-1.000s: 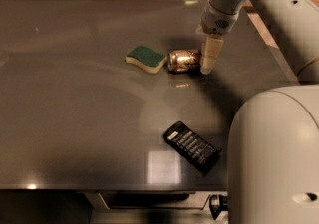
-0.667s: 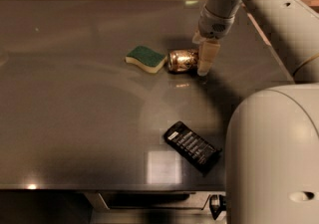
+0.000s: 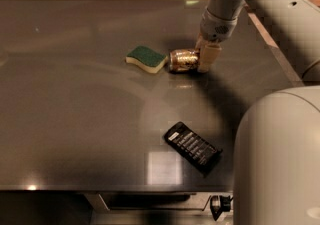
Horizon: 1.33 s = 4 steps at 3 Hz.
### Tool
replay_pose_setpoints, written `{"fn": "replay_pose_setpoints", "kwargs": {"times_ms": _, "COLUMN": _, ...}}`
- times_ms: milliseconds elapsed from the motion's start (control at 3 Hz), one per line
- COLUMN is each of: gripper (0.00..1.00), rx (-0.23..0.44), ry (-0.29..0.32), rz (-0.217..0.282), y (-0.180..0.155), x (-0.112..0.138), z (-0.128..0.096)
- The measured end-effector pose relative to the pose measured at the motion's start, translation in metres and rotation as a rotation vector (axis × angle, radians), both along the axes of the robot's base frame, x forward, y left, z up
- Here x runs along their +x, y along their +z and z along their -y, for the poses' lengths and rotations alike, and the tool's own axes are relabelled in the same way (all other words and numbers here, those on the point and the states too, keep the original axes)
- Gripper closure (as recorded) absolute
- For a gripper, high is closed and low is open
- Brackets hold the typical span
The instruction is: Move orange can near rxbar chocolate
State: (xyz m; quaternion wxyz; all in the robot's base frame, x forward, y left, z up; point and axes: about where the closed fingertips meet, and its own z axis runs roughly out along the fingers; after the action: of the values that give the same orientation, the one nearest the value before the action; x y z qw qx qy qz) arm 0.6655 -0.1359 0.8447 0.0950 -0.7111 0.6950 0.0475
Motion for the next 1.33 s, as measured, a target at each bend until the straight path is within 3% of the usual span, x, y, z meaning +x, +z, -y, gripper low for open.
{"fn": "replay_pose_setpoints", "kwargs": {"times_ms": 333, "gripper": 0.88, "rx": -0.002, "ry": 0.019, "rz": 0.01, "y": 0.015, "x": -0.02, "z": 0.004}}
{"fn": "replay_pose_setpoints", "kwargs": {"times_ms": 667, "gripper": 1.0, "rx": -0.003, "ry": 0.043, "rz": 0.022, "y": 0.038, "x": -0.055, "z": 0.006}}
{"fn": "replay_pose_setpoints", "kwargs": {"times_ms": 1333, "gripper": 1.0, "rx": -0.027, "ry": 0.039, "rz": -0.02, "y": 0.042, "x": -0.122, "z": 0.015}}
